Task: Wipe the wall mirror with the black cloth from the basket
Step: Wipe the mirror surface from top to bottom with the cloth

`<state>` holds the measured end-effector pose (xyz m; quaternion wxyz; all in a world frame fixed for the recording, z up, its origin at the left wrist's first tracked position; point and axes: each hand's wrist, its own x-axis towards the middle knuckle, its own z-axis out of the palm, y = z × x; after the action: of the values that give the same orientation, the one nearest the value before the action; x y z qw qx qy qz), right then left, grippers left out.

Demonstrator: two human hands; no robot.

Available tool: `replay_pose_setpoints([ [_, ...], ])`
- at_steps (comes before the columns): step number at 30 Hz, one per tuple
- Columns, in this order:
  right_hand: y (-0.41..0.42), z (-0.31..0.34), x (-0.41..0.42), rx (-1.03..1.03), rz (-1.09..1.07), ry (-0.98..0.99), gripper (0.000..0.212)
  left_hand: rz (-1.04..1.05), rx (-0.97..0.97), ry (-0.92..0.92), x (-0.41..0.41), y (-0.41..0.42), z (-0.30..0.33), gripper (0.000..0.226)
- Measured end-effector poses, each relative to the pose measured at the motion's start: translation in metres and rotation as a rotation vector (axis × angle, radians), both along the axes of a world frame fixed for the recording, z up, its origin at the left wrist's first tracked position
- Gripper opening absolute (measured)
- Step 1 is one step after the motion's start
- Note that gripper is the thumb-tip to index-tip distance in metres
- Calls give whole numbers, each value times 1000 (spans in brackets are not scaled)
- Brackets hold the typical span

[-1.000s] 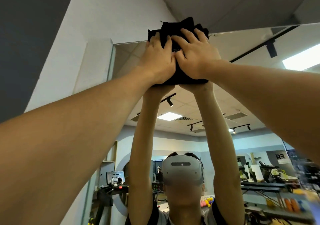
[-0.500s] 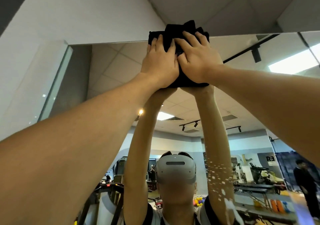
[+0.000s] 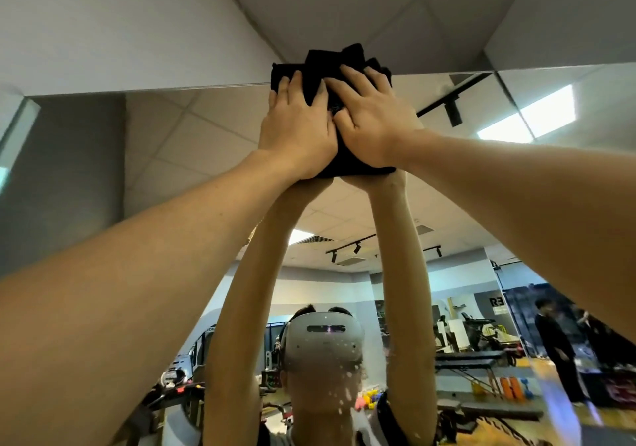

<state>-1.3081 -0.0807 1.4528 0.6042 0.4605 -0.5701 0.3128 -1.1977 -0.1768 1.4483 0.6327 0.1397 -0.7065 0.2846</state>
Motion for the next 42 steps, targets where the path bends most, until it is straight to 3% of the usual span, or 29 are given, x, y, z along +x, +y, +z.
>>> replay_pose_setpoints([
  [21, 128, 2, -150, 13, 29, 12, 62, 15, -5, -5, -149, 125, 0, 59],
  [31, 133, -15, -153, -2, 40, -27, 61, 8, -2, -49, -150, 132, -13, 59],
  [42, 131, -89, -144, -27, 33, -98, 72, -50, 2, -122, -143, 130, -79, 59],
])
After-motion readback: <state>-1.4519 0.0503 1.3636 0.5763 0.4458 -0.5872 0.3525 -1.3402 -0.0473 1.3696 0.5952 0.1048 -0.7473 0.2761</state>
